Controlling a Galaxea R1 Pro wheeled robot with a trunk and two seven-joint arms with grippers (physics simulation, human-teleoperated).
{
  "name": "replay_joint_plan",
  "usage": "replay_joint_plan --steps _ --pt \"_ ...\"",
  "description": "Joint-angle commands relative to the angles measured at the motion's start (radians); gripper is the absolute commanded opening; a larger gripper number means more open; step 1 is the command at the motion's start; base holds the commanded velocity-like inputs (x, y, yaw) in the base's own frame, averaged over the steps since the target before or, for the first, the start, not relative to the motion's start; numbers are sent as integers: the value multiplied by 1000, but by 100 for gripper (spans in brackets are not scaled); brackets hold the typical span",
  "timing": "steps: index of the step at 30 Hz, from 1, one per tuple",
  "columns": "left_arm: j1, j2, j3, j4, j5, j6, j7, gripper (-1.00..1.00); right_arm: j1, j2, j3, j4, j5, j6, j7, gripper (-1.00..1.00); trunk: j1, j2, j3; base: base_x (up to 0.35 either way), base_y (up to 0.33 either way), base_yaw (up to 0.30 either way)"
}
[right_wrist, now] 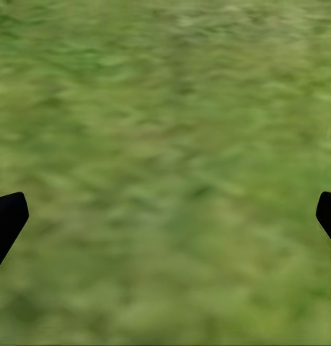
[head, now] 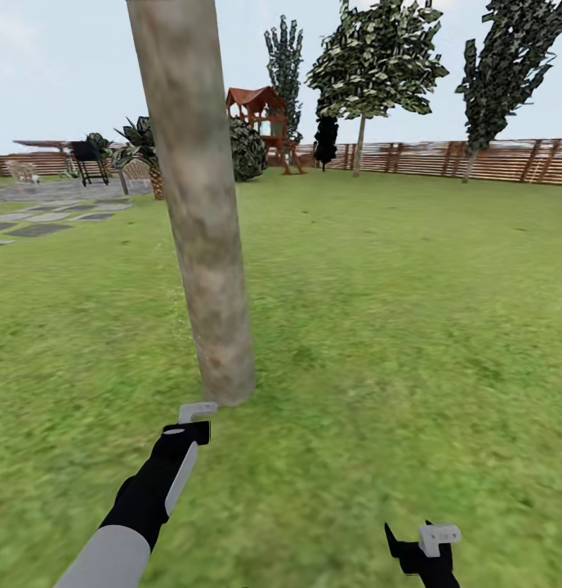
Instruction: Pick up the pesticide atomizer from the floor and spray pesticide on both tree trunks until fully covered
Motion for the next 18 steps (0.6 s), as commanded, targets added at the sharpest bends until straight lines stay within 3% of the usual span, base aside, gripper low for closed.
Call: replay_joint_plan --steps 1,9,14,18 --pt "0 0 1 0 -1 0 0 -100 0 0 0 0 0 0 0 100 0 0 0 2 -83 275" --pt "-16 -3 -6 9 -1 14 -5 -100 0 -3 -2 -3 -3 0 -2 100 0 0 0 0 -9 70" --pt "-99 -10 -8 16 0 96 -5 -100 0 -3 -2 -3 -3 0 -3 100 0 0 0 0 0 0" --pt "-140 -71 -13 15 0 128 -8 -100 0 -3 -2 -3 -3 0 -2 100 0 0 0 0 0 0"
